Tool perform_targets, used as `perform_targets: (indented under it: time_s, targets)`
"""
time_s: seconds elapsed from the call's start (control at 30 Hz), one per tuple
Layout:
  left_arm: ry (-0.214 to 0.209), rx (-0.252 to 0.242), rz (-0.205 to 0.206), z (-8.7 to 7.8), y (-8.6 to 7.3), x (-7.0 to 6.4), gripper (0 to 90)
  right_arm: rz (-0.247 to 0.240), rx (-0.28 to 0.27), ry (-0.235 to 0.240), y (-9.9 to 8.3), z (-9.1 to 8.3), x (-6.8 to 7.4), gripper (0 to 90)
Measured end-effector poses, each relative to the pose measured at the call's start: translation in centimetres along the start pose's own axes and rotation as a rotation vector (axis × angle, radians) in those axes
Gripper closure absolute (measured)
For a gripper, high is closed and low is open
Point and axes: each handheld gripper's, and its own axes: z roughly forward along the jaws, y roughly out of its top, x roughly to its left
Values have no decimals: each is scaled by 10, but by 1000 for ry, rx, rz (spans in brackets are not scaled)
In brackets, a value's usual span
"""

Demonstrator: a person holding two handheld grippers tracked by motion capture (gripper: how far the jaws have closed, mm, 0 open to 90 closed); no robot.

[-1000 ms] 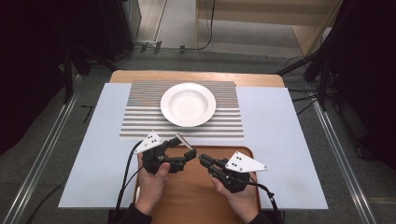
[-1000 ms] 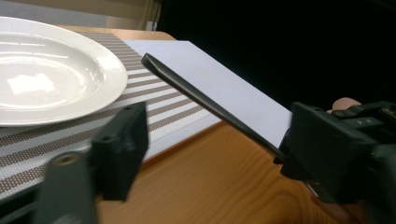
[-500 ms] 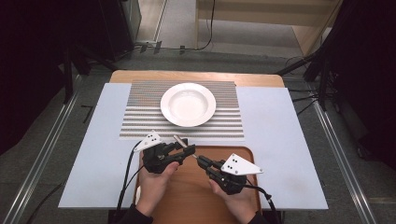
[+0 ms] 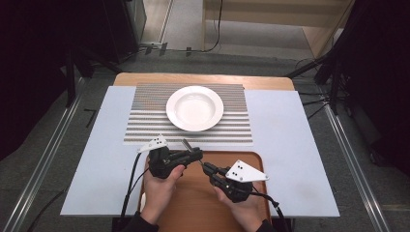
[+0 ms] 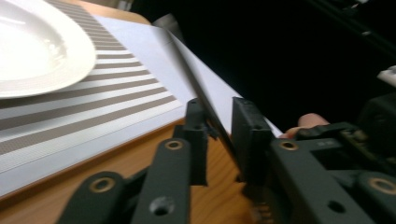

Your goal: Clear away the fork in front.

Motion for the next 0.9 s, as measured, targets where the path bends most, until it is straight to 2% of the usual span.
perform_targets:
  time_s: [0.03,0.1,0.17,0.27,0.43,0.57,0.6,0.73,0.9]
  targets:
    - [-17,3,8,0,0,-1,847,-1,6,-3,-1,2,0,833]
    - [6,9,39,1,0,-4,859,8,6,4,-2,4,-1,819]
    - [-4,7,32,-2,1,-1,860,19,-7,12,-3,4,-2,710]
    - [9,0,33,-8,4,2,860,31,-17,-8,-1,2,-6,555]
    - [0,-1,39,-15,7,5,860,85,16,-112,2,-1,-15,198]
    - [-9,20,50,-17,7,7,860,116,6,-139,3,-7,-24,76]
    - [-12,22,53,-18,7,7,860,115,4,-163,4,-9,-25,22]
    - [-10,32,66,-22,8,7,860,106,-5,-207,5,-15,-31,0]
    - [-22,41,80,-27,7,8,860,113,0,-221,4,-20,-41,0]
